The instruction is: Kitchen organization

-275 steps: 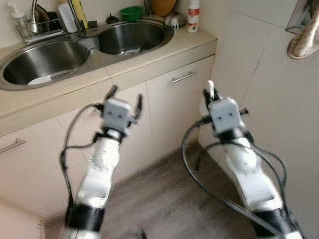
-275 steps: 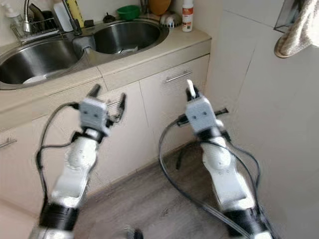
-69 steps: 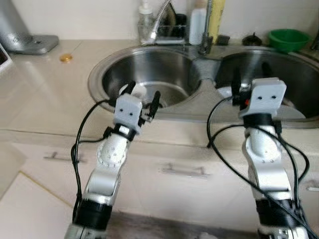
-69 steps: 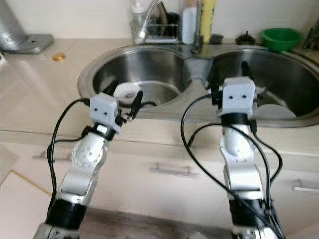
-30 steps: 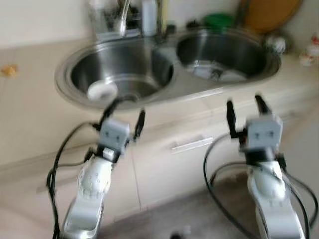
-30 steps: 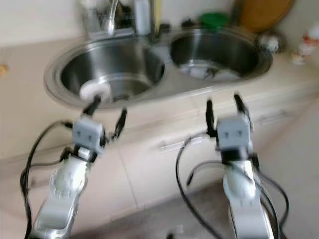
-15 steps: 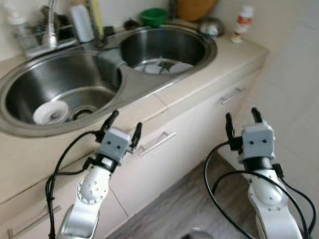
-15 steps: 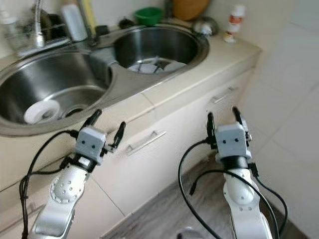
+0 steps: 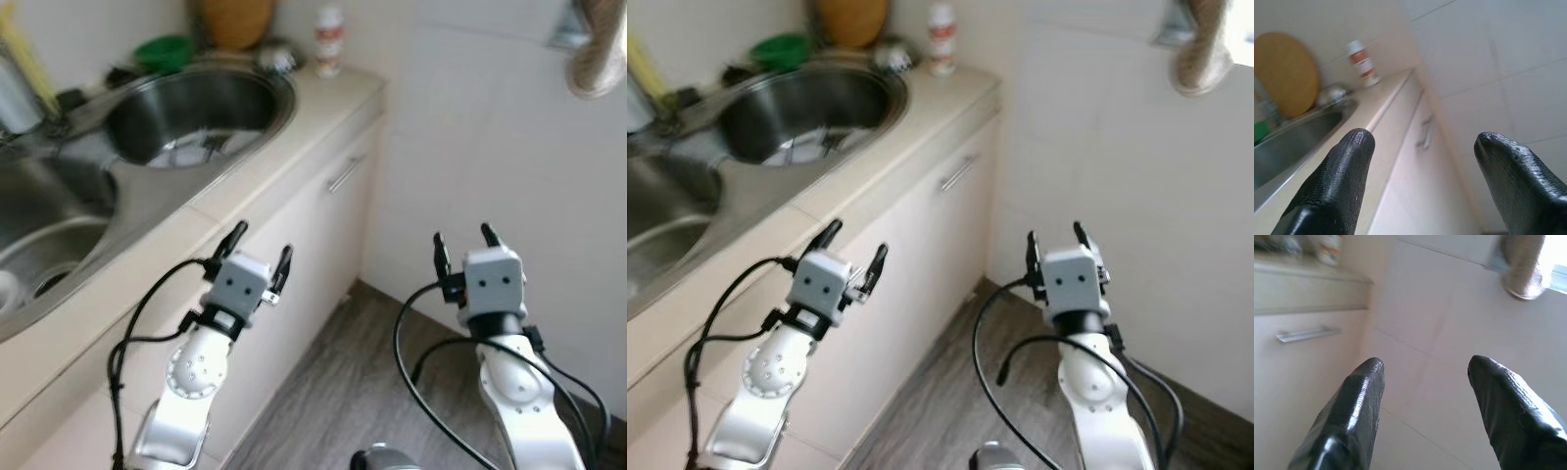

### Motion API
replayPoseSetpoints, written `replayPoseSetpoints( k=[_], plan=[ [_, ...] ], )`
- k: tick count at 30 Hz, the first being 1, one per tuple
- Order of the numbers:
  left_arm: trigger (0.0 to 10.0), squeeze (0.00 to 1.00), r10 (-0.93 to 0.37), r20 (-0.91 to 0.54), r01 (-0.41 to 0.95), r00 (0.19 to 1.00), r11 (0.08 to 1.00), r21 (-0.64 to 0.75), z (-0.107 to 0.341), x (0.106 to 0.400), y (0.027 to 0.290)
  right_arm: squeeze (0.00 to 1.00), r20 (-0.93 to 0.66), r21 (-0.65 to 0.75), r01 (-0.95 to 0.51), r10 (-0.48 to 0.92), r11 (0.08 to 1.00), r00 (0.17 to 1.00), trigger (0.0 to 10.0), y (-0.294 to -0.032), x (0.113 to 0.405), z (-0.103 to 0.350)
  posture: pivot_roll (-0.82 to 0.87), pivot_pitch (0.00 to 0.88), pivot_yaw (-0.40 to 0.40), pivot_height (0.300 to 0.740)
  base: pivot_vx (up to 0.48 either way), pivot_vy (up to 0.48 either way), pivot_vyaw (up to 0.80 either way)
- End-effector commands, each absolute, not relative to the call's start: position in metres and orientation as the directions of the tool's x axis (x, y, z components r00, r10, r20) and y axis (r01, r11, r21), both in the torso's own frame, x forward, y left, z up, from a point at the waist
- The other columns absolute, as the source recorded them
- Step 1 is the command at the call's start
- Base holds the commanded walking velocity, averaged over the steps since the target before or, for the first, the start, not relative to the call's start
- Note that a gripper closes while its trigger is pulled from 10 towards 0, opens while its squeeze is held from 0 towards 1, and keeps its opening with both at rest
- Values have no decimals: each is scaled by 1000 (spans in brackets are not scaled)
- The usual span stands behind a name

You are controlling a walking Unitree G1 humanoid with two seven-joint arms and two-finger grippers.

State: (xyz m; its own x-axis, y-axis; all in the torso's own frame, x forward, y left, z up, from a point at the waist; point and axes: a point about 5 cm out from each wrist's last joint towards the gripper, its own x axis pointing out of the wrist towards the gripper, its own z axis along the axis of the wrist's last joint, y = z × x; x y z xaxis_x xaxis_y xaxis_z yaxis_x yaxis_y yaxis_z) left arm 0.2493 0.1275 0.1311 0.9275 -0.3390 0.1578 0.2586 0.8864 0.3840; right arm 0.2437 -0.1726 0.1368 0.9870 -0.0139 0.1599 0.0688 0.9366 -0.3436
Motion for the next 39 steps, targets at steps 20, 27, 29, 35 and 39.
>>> replayPoseSetpoints(
  k=[20, 27, 29, 35, 39],
  plan=[
    [10000, 0, -260, -191, 283, 947, 953, 110, 69, 261, 142, 0, -355, -290, -165, 54, 943, 933, 10000, -167, 248, 55, -118, 42, 43, 740, 0, 0, -742],
    [10000, 0, -259, -209, 284, 943, 954, 101, 67, 261, 142, 0, -373, -287, -169, 52, 943, 926, 10000, -166, 246, 53, -122, 45, 50, 740, 0, 0, -745],
    [10000, 0, -258, -210, 283, 943, 954, 99, 67, 261, 142, 0, -375, -285, -169, 53, 944, 925, 10000, -166, 247, 53, -123, 53, 52, 740, 0, 0, -750],
    [10000, 0, -261, -217, 283, 941, 956, 77, 67, 264, 142, 0, -380, -274, -179, 65, 945, 923, 10000, -167, 249, 54, -121, 66, 49, 740, 0, 0, -736],
    [10000, 0, -259, -217, 280, 941, 957, 71, 67, 265, 142, 0, -386, -267, -176, 63, 948, 920, 10000, -168, 250, 54, -120, 71, 45, 740, 0, 0, -734]
  ],
)
